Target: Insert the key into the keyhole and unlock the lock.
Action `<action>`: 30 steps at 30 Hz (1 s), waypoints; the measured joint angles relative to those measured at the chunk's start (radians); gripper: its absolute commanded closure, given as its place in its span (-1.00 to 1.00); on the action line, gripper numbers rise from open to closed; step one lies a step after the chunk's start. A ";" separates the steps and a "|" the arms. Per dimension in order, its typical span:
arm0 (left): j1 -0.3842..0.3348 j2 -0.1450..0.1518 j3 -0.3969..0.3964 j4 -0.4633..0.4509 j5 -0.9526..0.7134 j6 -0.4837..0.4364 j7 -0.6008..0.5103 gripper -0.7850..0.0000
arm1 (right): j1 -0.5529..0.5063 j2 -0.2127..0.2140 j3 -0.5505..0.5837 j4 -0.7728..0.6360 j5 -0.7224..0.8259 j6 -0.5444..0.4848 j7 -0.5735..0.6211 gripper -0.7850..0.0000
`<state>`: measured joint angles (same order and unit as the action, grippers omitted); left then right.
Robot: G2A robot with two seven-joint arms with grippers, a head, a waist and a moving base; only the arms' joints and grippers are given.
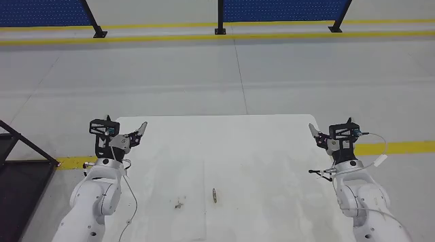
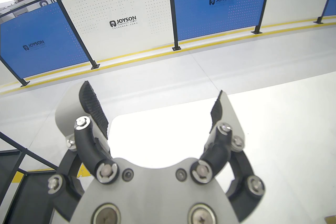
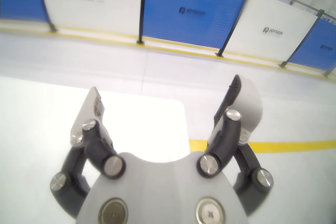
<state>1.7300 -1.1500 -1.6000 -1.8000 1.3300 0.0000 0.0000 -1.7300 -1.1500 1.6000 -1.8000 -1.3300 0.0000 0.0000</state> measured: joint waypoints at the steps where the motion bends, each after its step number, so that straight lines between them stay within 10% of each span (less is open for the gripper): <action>1: 0.000 0.000 0.000 0.000 0.000 0.000 0.000 -1.00 | 0.000 0.000 0.000 0.000 0.000 0.000 0.000 -1.00; 13: -0.005 0.013 -0.048 -0.056 0.032 -0.125 -0.074 -1.00 | 0.000 0.000 0.000 0.000 0.000 0.000 0.000 -1.00; 22: 0.253 0.031 -0.065 -0.294 0.091 -0.439 -0.275 -1.00 | 0.000 0.000 0.000 0.000 0.000 0.000 0.000 -1.00; 30: 0.382 0.029 0.043 -0.365 0.104 -0.441 -0.548 -1.00 | 0.000 0.000 0.000 0.000 0.000 0.000 0.000 -1.00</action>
<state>2.1117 -1.1213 -1.5570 -2.1653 1.4340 -0.4411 -0.5477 -1.7300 -1.1500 1.6000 -1.8000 -1.3300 0.0000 0.0000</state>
